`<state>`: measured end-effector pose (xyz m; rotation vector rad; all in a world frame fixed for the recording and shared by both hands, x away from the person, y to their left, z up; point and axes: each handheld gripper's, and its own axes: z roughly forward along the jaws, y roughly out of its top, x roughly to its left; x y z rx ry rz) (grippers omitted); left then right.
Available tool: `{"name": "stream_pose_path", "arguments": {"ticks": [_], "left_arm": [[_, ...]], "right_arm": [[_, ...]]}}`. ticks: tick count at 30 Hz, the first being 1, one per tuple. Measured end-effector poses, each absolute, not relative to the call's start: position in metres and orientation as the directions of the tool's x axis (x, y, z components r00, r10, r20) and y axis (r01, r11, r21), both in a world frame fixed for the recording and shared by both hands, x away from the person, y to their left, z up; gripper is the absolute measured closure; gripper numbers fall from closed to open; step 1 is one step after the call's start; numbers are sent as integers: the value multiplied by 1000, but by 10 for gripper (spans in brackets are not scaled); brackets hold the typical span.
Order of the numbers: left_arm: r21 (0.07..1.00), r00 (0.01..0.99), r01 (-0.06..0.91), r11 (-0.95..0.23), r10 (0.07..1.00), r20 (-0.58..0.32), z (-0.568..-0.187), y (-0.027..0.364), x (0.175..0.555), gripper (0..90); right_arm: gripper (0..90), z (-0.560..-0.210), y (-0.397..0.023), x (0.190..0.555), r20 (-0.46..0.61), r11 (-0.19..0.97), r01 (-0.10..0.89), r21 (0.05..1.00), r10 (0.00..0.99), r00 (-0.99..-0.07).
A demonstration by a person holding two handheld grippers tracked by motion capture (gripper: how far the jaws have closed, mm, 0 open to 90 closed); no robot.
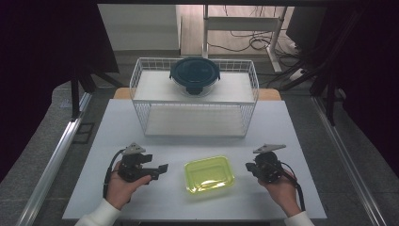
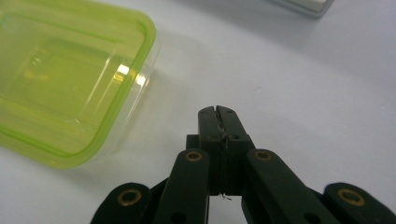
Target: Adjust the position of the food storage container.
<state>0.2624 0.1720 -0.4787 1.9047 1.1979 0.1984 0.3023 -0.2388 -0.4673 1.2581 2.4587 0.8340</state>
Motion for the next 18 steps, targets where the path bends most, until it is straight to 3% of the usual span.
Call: {"name": "stream_pose_path", "arguments": {"ticks": [6, 8, 11, 15, 18], "left_arm": [[728, 530, 663, -172, 795, -295, -480, 171, 263, 208], [728, 524, 665, -166, 799, -296, -480, 172, 263, 203], [725, 526, 669, -162, 793, -307, -480, 171, 263, 197], [719, 529, 676, -164, 787, -318, -479, 169, 259, 190], [721, 531, 677, -148, 776, -340, -476, 166, 257, 190]], "right_arm": [[879, -463, -244, 305, 120, 387, 648, 656, 794, -596], [766, -463, -246, 307, 165, 357, 652, 669, 784, -599], [462, -463, -248, 308, 226, 319, 659, 681, 764, -604], [319, -463, -248, 314, 319, 257, 672, 694, 727, -607], [292, -465, -249, 315, 348, 238, 685, 689, 720, -601]]}}
